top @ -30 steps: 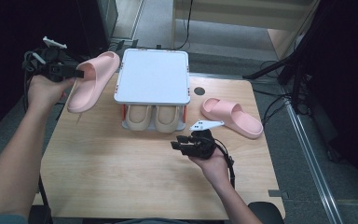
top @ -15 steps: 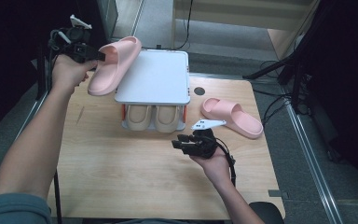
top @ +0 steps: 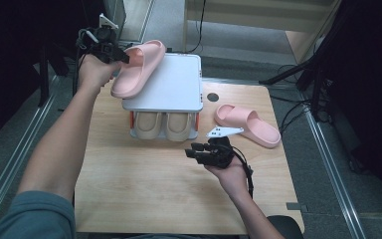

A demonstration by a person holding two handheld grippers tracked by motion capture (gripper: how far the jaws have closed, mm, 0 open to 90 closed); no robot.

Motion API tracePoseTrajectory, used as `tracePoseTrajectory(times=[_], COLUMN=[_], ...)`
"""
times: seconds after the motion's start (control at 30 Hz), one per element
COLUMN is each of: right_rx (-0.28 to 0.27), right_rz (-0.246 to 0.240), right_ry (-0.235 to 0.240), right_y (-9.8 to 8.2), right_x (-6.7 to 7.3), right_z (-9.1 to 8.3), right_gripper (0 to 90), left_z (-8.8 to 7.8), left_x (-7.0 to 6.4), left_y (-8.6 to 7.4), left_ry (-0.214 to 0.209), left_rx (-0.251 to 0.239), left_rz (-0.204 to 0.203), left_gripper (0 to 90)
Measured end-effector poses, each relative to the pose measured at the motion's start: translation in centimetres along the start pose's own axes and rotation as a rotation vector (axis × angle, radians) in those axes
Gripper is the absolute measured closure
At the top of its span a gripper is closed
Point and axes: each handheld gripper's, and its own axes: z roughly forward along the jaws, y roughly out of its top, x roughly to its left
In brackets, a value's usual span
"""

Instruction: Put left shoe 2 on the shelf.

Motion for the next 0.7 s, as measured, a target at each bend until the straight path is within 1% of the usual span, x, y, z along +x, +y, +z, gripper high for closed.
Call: tracePoseTrajectory(times=[0.07, 0.1, 0.2, 0.23, 0.27, 0.3, 0.43, 0.5, 0.57, 0.63, 0.7], right_rx=[-0.002, -0.005, -0.006, -0.006, -0.005, -0.004, 0.004, 0.005, 0.008, 0.011, 0.012], right_rz=[0.000, 0.004, 0.011, 0.008, 0.005, 0.005, -0.002, -0.004, -0.007, -0.006, -0.008], right_ry=[0.000, 0.000, 0.001, 0.002, 0.000, 0.002, 0.001, 0.001, -0.001, -0.001, 0.000], right_y=[0.0, 0.0, 0.0, 0.1, 0.1, 0.1, 0.0, 0.0, 0.1, 0.1, 0.1], right_x=[-0.1, -0.1, -0.2, -0.2, -0.2, -0.2, -0.1, 0.0, 0.0, 0.0, 0.1], right_z=[-0.1, -0.1, -0.2, -0.2, -0.2, -0.2, -0.1, 0.0, 0.0, 0.1, 0.2], right_gripper=[62.1, 62.1, 62.1, 62.1, 62.1, 62.1, 62.1, 62.1, 62.1, 62.1, 62.1], left_z=[0.5, 0.6, 0.8, 0.9, 0.9, 0.8, 0.7, 0.6, 0.5, 0.4, 0.4], left_x=[-0.6, -0.8, -1.4, -1.7, -1.9, -2.1, -2.4, -2.6, -2.9, -3.0, -2.9], left_y=[0.0, 0.0, 0.0, -0.1, -0.1, -0.1, -0.1, -0.2, -0.3, -0.4, -0.5], left_ry=[0.006, 0.010, 0.018, 0.026, 0.023, 0.021, 0.009, 0.002, 0.012, 0.015, 0.000], left_rx=[0.005, 0.014, 0.009, 0.007, 0.006, 0.007, 0.023, 0.027, 0.028, 0.027, 0.029], left_rz=[0.012, 0.027, 0.041, 0.055, 0.061, 0.063, 0.059, 0.065, 0.081, 0.085, 0.077], left_gripper=[79.9, 79.4, 76.3, 75.7, 74.8, 72.7, 71.2, 70.0, 69.5, 69.5, 69.3])
